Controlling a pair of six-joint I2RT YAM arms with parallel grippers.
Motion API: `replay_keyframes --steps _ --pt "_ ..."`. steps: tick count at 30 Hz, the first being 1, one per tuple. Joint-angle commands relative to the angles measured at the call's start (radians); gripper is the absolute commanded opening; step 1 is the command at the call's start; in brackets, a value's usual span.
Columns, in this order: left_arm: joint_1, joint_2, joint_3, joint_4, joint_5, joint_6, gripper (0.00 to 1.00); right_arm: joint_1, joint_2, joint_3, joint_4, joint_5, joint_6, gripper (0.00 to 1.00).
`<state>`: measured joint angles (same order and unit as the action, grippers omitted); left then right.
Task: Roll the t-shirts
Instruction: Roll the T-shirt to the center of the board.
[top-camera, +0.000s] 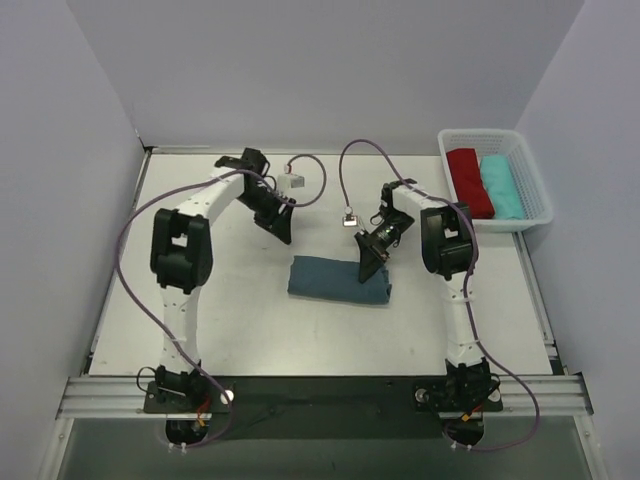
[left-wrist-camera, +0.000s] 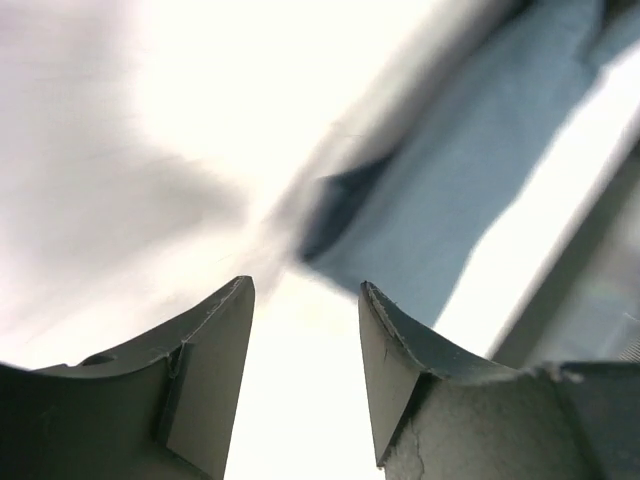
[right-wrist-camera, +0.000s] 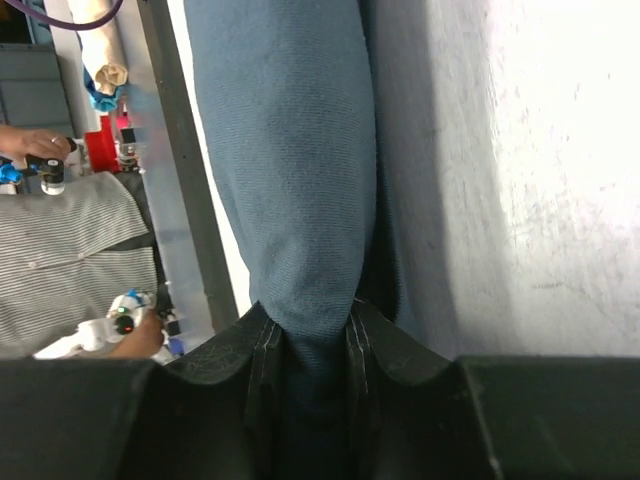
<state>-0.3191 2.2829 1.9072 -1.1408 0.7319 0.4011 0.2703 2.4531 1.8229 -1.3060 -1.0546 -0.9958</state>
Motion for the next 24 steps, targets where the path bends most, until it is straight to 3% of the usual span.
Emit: replay_keyframes --steps 1,5,6,8,9,12,13,14,15,24 --pt "0.032 -0.255 -0.119 0.222 -0.264 -0.076 0.56 -0.003 0.044 0.018 -0.217 0.108 0.042 0.19" --pt "-0.056 -0.559 -0.374 0.424 -0.457 -0.049 0.56 -0.009 0.067 0.035 -0.216 0.099 0.075 0.20" --pt "-0.151 -0.612 -0.445 0.519 -0.599 0.022 0.56 -0.014 0.073 0.042 -0.217 0.102 0.095 0.20" --pt "-0.248 -0.731 -0.637 0.616 -0.690 0.102 0.59 -0.013 0.087 0.056 -0.216 0.114 0.111 0.21" --pt "-0.291 -0.761 -0.699 0.732 -0.753 0.140 0.62 -0.013 0.092 0.058 -0.216 0.116 0.123 0.21" --pt "-0.422 -0.795 -0.849 0.861 -0.919 0.143 0.67 -0.014 0.109 0.058 -0.216 0.123 0.149 0.20" --pt "-0.461 -0.795 -0.865 0.871 -0.939 0.140 0.67 -0.019 0.122 0.056 -0.219 0.122 0.167 0.20" --pt "-0.478 -0.793 -0.873 0.872 -0.942 0.137 0.83 -0.028 0.127 0.052 -0.217 0.116 0.177 0.20" --pt "-0.498 -0.793 -0.898 0.900 -0.951 0.125 0.86 -0.031 0.130 0.052 -0.217 0.108 0.184 0.19" --pt "-0.610 -0.754 -1.002 1.029 -0.893 0.145 0.88 -0.056 0.150 0.065 -0.219 0.085 0.215 0.19"
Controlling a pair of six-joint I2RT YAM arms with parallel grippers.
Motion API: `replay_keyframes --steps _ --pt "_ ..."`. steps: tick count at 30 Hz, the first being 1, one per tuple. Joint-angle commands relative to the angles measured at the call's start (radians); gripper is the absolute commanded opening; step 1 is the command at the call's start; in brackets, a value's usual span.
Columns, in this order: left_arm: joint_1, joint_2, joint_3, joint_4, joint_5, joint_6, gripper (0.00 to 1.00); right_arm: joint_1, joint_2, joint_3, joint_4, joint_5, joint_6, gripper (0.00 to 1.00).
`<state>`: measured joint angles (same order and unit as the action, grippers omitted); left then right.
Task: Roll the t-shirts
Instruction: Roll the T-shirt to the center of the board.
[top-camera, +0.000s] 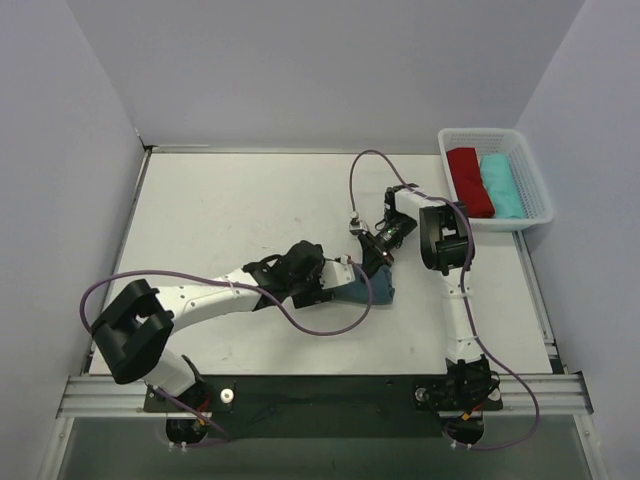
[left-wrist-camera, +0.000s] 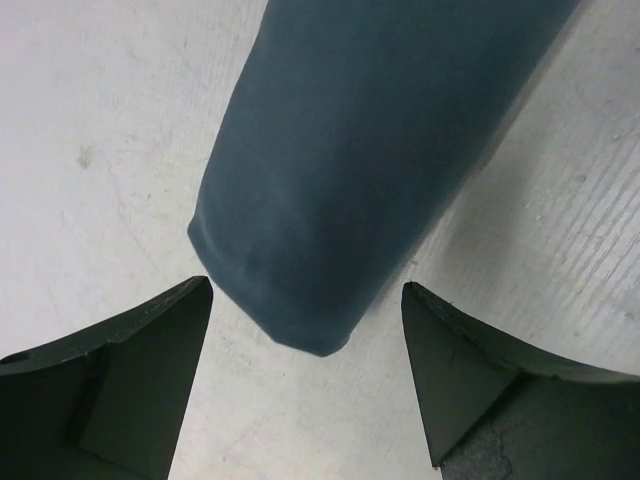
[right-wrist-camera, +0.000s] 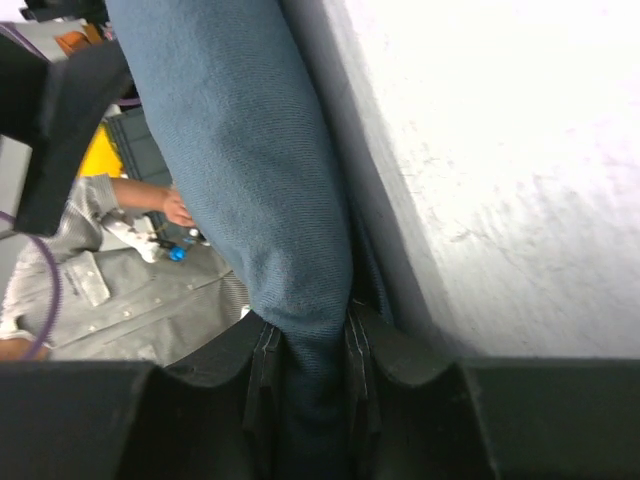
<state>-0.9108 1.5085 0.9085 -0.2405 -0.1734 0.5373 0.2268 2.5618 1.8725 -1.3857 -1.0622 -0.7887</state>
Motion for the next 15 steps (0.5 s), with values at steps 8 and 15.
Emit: replay_keyframes --steps 8,15 --pt "-0.037 0.145 0.035 0.148 0.110 -0.030 0.86 -0.024 0.054 0.025 -0.138 0.077 0.037 0.19" --pt "-0.076 0.237 -0.040 0.351 0.045 0.104 0.79 -0.034 0.061 0.030 -0.139 0.065 0.048 0.19"
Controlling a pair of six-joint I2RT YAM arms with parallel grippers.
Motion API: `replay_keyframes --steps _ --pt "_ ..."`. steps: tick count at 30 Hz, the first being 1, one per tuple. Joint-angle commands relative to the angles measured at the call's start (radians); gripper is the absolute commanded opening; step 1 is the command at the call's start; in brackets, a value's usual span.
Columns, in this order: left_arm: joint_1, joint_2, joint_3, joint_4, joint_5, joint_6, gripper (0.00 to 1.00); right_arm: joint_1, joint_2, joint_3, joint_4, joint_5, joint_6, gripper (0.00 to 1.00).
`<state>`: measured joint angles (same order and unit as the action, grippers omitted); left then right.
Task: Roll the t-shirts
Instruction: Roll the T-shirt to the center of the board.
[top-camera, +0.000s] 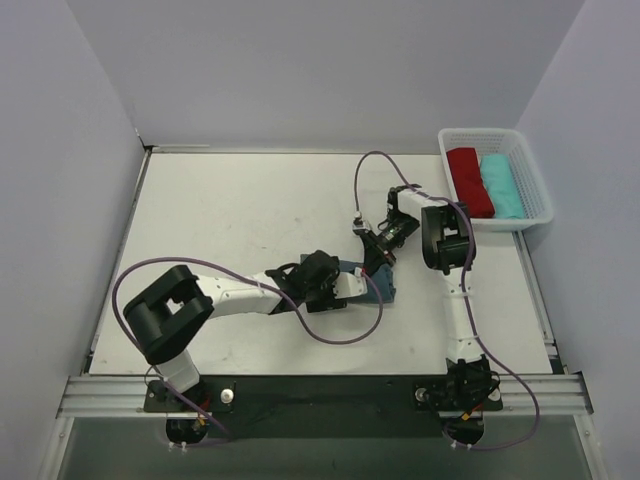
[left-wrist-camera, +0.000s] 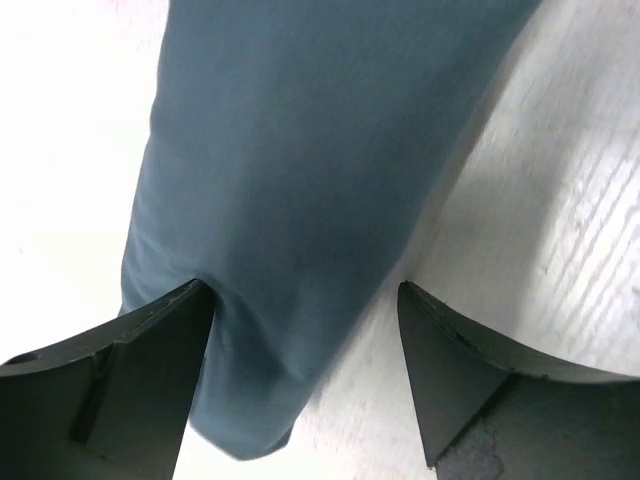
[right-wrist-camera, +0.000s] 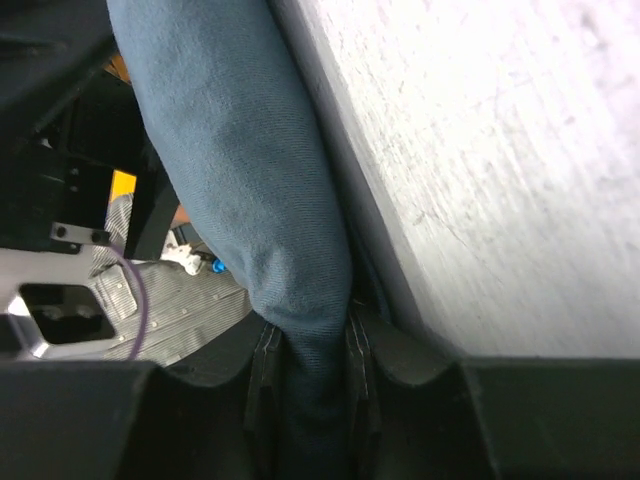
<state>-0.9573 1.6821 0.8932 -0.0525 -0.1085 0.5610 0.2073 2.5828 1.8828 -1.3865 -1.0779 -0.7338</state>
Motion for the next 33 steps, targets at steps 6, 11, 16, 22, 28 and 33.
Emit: replay_keyframes --steps 6,11,16,22,28,33 --pt "-0.032 0.106 -0.064 0.316 -0.057 0.217 0.61 -0.020 0.042 0.019 -0.138 0.072 0.001 0.19" --pt "-0.018 0.116 -0.004 0.130 0.070 0.234 0.54 -0.026 -0.001 -0.016 -0.138 0.042 -0.091 0.35" --pt "0.032 0.117 0.142 -0.204 0.295 0.208 0.51 -0.089 -0.225 -0.074 -0.111 -0.003 -0.133 0.56" --pt "0.121 0.169 0.300 -0.478 0.492 0.175 0.50 -0.199 -0.547 -0.224 0.016 -0.005 -0.119 1.00" --pt "0.169 0.263 0.467 -0.670 0.619 0.162 0.49 -0.227 -1.045 -0.560 0.640 0.178 0.149 1.00" --pt "0.183 0.362 0.617 -0.825 0.691 0.162 0.48 -0.057 -1.617 -1.121 1.407 0.586 0.160 1.00"
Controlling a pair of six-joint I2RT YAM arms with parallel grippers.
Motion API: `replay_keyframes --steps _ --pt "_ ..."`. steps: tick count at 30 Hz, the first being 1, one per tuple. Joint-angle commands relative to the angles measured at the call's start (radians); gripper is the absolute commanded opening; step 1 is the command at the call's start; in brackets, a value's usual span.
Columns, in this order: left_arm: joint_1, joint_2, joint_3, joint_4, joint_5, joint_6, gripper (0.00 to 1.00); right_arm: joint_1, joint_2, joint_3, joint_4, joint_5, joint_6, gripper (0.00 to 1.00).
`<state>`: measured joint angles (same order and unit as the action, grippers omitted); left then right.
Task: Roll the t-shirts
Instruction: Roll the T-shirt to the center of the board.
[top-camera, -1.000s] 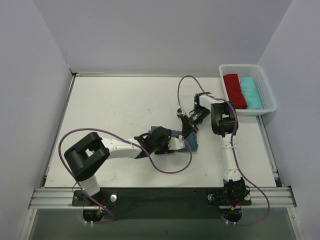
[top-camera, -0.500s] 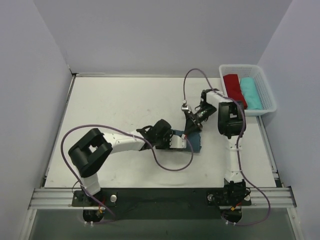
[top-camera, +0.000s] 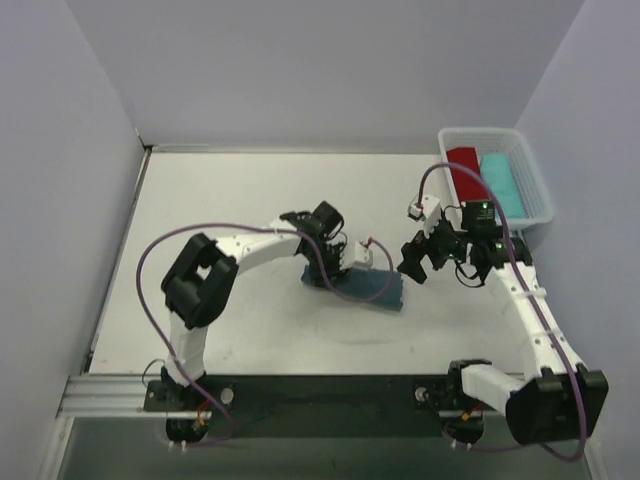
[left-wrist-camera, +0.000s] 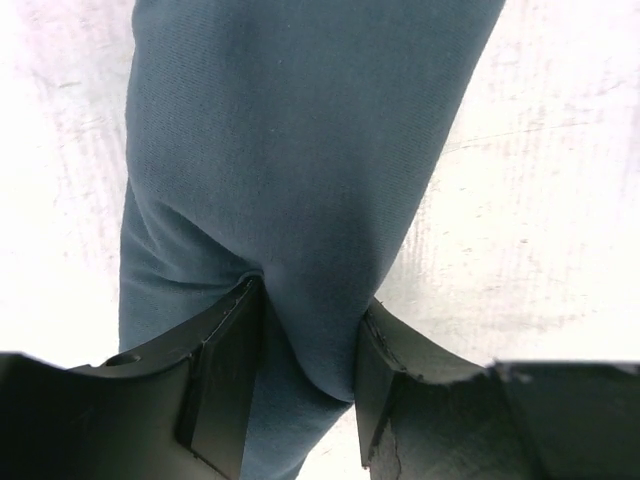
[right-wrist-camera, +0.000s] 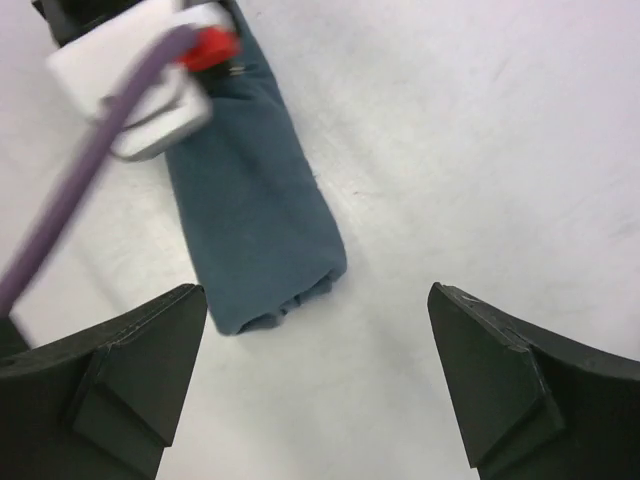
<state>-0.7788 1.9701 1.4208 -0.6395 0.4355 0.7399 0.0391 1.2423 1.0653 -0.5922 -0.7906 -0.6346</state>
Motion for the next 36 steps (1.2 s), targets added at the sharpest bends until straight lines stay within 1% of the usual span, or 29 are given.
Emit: replay_keyframes --steps 1,2,4,5,6,8,9,13,14,15,17,18,19,20,21,22,23,24,25,26,29,34,36 --pt "0.007 0.084 0.104 -0.250 0.166 -0.020 0.48 0.129 -0.318 -0.345 0.638 0.316 0.072 1.00" --pt "0.013 0.105 0.116 -0.259 0.178 -0.023 0.48 0.152 -0.366 -0.384 0.605 0.324 0.104 1.00" --pt "0.015 0.122 0.151 -0.287 0.187 -0.025 0.48 0.157 -0.385 -0.370 0.484 0.208 0.098 1.00" --pt "0.019 0.134 0.161 -0.295 0.198 -0.024 0.48 0.157 -0.395 -0.363 0.394 0.167 0.075 1.00" --pt "0.022 0.139 0.168 -0.310 0.206 -0.027 0.48 0.157 -0.405 -0.361 0.373 0.101 0.069 1.00" --pt "0.032 0.154 0.185 -0.322 0.232 -0.030 0.48 0.162 -0.448 -0.384 0.368 0.051 0.046 1.00" --pt "0.036 0.159 0.190 -0.342 0.238 -0.028 0.48 0.176 -0.463 -0.416 0.368 0.038 -0.011 1.00" --pt "0.053 0.188 0.211 -0.388 0.267 -0.028 0.48 0.180 -0.538 -0.438 0.327 0.045 -0.094 1.00" --pt "0.055 0.190 0.210 -0.394 0.266 -0.028 0.48 0.180 -0.552 -0.421 0.224 0.045 -0.108 1.00" --pt "0.056 0.187 0.207 -0.396 0.261 -0.025 0.48 0.179 -0.567 -0.404 0.156 0.039 -0.163 1.00" --pt "0.056 0.181 0.201 -0.393 0.249 -0.020 0.48 0.177 -0.627 -0.386 0.033 0.010 -0.194 1.00" --pt "0.056 0.179 0.202 -0.390 0.241 -0.022 0.48 0.179 -0.647 -0.399 0.025 -0.007 -0.198 1.00" --pt "0.056 0.180 0.204 -0.390 0.236 -0.023 0.48 0.180 -0.673 -0.428 0.026 -0.031 -0.209 1.00" --pt "0.058 0.184 0.216 -0.394 0.229 -0.025 0.48 0.189 -0.673 -0.445 0.047 -0.073 -0.211 1.00" --pt "0.059 0.187 0.221 -0.402 0.226 -0.030 0.48 0.202 -0.667 -0.459 0.073 -0.079 -0.203 1.00" --pt "0.059 0.188 0.224 -0.402 0.223 -0.036 0.49 0.220 -0.635 -0.470 0.107 -0.064 -0.157 1.00" --pt "0.062 0.190 0.227 -0.402 0.223 -0.040 0.49 0.285 -0.612 -0.484 0.185 0.020 -0.134 1.00" --pt "0.064 0.190 0.225 -0.404 0.224 -0.046 0.49 0.321 -0.584 -0.482 0.210 0.060 -0.129 1.00" --pt "0.064 0.188 0.224 -0.404 0.226 -0.048 0.49 0.362 -0.530 -0.478 0.224 0.089 -0.146 1.00" --pt "0.064 0.187 0.222 -0.404 0.230 -0.050 0.49 0.407 -0.506 -0.472 0.230 0.105 -0.196 1.00" --pt "0.064 0.194 0.224 -0.416 0.238 -0.053 0.49 0.436 -0.443 -0.495 0.305 0.100 -0.230 1.00" --pt "0.065 0.197 0.219 -0.413 0.249 -0.066 0.49 0.513 -0.321 -0.508 0.348 0.110 -0.287 1.00" --pt "0.067 0.200 0.219 -0.414 0.262 -0.074 0.49 0.538 -0.294 -0.527 0.399 0.126 -0.295 0.99"
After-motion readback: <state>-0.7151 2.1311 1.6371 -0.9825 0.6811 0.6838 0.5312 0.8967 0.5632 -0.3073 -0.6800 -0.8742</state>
